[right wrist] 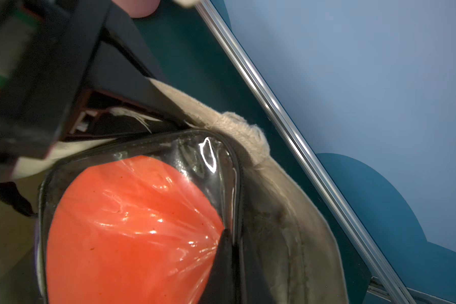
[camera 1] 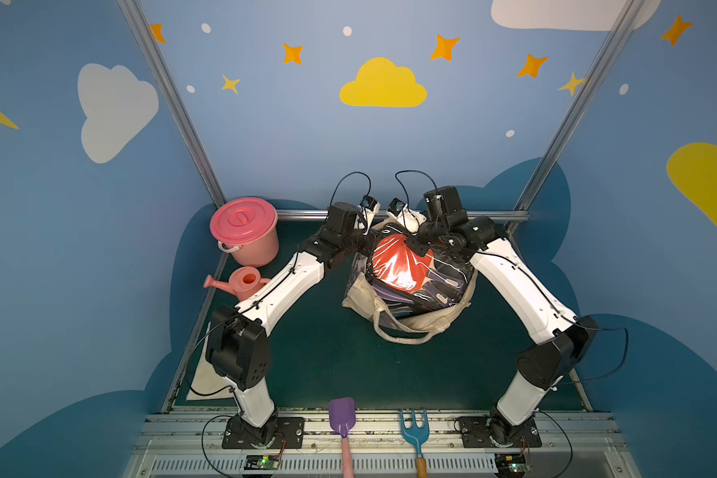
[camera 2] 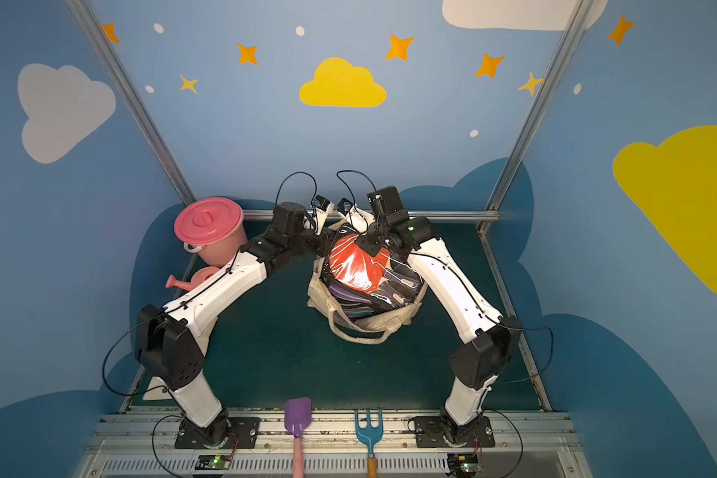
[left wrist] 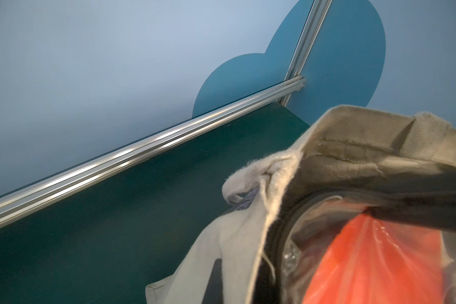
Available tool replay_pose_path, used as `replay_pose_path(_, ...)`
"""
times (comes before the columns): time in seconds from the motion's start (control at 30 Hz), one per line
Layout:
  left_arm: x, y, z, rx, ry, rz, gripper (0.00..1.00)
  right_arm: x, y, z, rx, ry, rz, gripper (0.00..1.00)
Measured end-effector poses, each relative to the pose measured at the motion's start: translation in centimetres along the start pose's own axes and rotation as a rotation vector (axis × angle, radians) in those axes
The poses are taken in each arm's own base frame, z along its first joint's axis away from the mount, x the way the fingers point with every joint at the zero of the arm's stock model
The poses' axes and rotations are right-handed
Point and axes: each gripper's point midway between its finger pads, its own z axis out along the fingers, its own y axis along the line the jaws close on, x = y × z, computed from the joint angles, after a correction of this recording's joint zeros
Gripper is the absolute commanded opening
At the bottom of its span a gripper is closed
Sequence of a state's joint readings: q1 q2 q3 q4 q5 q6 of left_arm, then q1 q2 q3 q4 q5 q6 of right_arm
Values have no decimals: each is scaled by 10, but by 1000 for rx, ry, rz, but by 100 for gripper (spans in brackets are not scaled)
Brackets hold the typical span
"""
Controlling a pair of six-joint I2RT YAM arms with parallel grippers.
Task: Remove the ping pong set from the canvas bag
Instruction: Adjust the ping pong set in the canvas bag.
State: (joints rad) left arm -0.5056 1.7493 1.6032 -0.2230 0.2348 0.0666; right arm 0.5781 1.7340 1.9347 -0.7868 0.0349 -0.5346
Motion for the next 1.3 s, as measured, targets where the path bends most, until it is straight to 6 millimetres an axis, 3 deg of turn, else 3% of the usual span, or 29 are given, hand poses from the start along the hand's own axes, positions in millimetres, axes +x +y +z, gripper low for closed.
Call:
replay_pose_path(0.33, 0, 2, -5, -39, 39, 33, 4, -6, -8, -13, 33, -9, -20, 0)
replay_pose_path(0.6, 2, 5, -7, -65, 52, 49, 4, -15, -27, -29, 118, -20, -38, 0)
replay_pose_path(0.93, 6, -15, 5, 14, 47, 32, 4, -11, -19, -34, 86, -32, -4, 0)
replay_pose_path(1.07, 9, -21, 16, 50, 43, 15, 4, -1, -17, -28, 56, -31, 35, 38)
replay_pose_path(1.17, 10, -24, 18, 64, 43, 9, 4, 7, -25, -31, 41, -40, 76, 60)
replay_pose_path(1.3, 10, -25, 18, 70, 40, 8, 4, 15, -40, -50, 39, -71, 118, 70)
